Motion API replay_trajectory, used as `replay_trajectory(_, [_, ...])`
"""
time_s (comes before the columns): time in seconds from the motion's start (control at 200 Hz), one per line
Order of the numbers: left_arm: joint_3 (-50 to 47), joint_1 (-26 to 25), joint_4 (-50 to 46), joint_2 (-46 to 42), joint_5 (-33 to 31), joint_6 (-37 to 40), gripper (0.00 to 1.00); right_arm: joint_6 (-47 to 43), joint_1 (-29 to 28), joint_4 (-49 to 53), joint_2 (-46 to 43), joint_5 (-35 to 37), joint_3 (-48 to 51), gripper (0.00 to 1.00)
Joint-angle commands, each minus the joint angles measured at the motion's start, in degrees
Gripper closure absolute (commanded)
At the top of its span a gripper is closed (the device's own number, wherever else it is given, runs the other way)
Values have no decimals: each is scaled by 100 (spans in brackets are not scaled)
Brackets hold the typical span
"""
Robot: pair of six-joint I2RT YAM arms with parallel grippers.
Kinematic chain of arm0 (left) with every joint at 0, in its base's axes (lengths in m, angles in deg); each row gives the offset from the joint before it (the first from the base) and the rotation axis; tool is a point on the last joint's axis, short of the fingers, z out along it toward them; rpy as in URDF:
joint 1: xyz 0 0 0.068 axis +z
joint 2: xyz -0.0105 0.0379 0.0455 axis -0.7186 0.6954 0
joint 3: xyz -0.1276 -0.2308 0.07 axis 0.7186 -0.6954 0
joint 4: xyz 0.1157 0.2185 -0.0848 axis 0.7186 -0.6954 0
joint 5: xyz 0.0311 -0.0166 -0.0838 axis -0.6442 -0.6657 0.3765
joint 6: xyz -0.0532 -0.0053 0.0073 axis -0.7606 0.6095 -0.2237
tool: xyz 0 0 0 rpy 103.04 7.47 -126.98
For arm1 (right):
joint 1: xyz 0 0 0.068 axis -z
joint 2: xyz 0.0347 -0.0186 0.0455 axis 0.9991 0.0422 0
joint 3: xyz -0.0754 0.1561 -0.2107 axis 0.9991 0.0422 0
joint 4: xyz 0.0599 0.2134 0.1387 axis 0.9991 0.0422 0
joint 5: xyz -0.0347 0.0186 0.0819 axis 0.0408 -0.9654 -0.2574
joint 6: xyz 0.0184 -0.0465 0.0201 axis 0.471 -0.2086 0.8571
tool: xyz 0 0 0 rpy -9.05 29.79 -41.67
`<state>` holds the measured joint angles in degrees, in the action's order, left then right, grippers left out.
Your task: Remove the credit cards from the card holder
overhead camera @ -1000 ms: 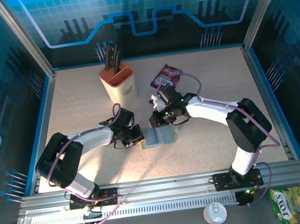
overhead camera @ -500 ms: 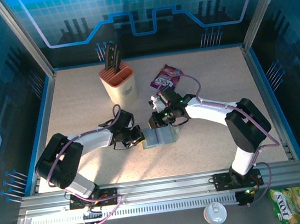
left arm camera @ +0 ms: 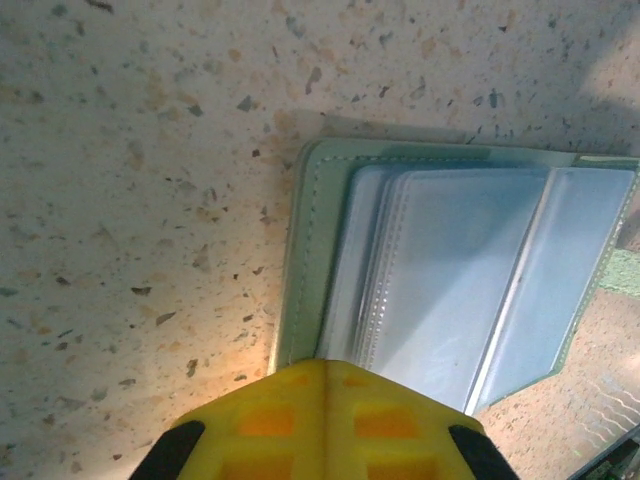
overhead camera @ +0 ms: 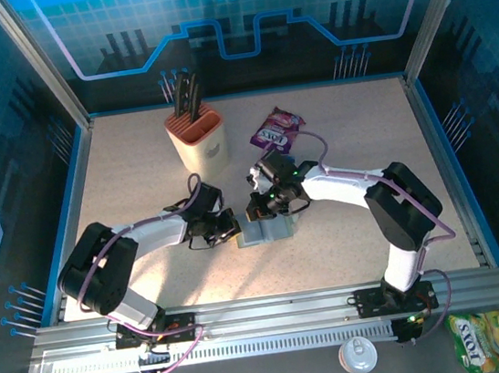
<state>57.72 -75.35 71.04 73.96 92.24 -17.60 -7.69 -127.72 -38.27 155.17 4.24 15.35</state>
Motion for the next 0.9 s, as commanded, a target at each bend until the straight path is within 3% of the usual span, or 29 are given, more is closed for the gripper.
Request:
replay_trajectory(0.0, [-35, 30, -94, -336, -87, 99, 100, 142, -116, 227, 140, -151, -158, 96])
replay_trajectory(0.2, [-153, 31, -159, -633, -135, 39, 100, 183, -156, 253, 232, -137, -182, 92])
replay_trajectory(0.465, [-207, 31, -276, -262, 18, 48, 100, 192, -139, 429, 320, 84, -233, 88])
replay_trajectory(0.895, [-190, 24, -366, -21, -90, 26, 100, 240, -146, 271, 521, -181, -284, 81])
